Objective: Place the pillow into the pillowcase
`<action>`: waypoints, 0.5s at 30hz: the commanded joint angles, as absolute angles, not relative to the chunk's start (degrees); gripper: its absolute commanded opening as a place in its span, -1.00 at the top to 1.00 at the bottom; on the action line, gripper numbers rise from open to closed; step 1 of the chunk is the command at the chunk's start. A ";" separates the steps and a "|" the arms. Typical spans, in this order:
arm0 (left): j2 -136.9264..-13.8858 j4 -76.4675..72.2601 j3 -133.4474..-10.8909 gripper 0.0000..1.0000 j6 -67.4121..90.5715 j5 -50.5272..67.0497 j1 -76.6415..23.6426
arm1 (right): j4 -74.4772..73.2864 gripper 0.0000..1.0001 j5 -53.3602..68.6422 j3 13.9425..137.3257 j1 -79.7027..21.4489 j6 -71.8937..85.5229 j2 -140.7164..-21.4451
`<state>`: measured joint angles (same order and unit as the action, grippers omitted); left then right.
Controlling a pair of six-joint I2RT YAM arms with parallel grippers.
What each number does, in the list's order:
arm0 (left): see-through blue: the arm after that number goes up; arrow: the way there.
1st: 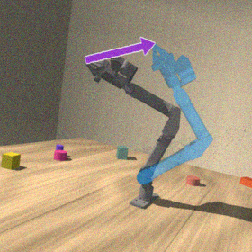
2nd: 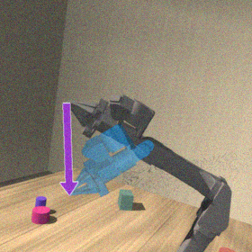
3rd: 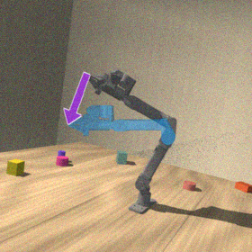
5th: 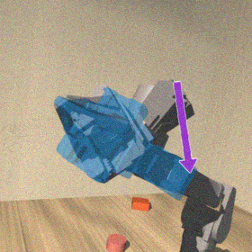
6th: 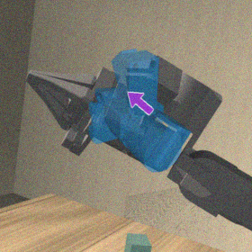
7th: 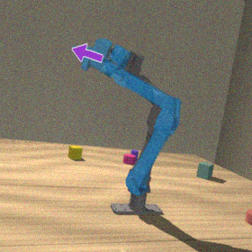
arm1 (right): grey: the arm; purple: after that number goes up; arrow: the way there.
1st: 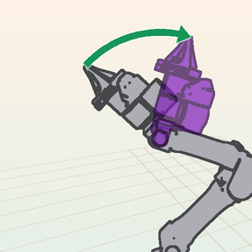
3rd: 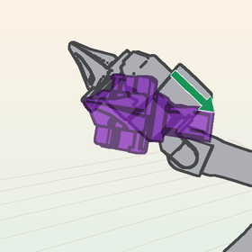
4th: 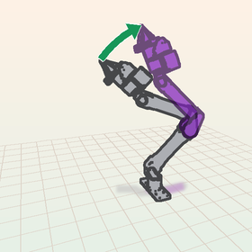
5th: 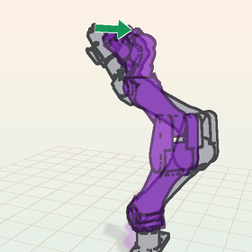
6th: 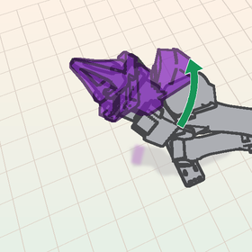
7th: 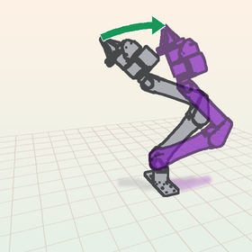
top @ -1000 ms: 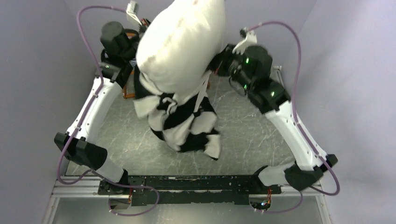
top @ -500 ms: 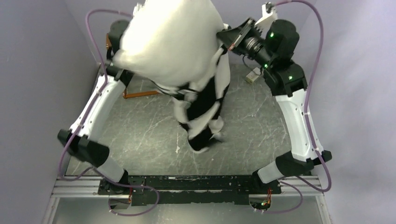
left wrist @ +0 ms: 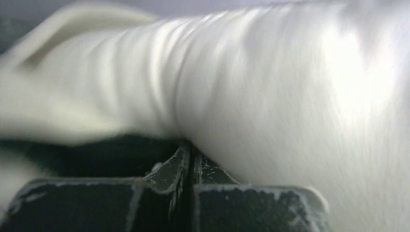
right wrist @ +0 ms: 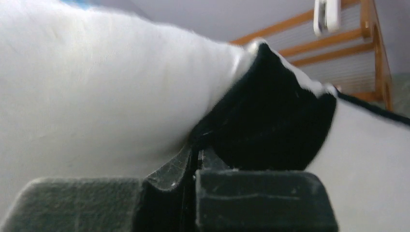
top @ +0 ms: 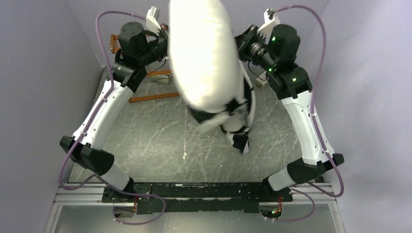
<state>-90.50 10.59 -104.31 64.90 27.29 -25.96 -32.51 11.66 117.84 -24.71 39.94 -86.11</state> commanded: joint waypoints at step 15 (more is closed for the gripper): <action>-101.98 9.21 -123.16 0.91 74.13 38.65 -24.40 | -18.24 1.00 20.01 105.90 -31.55 49.09 -75.23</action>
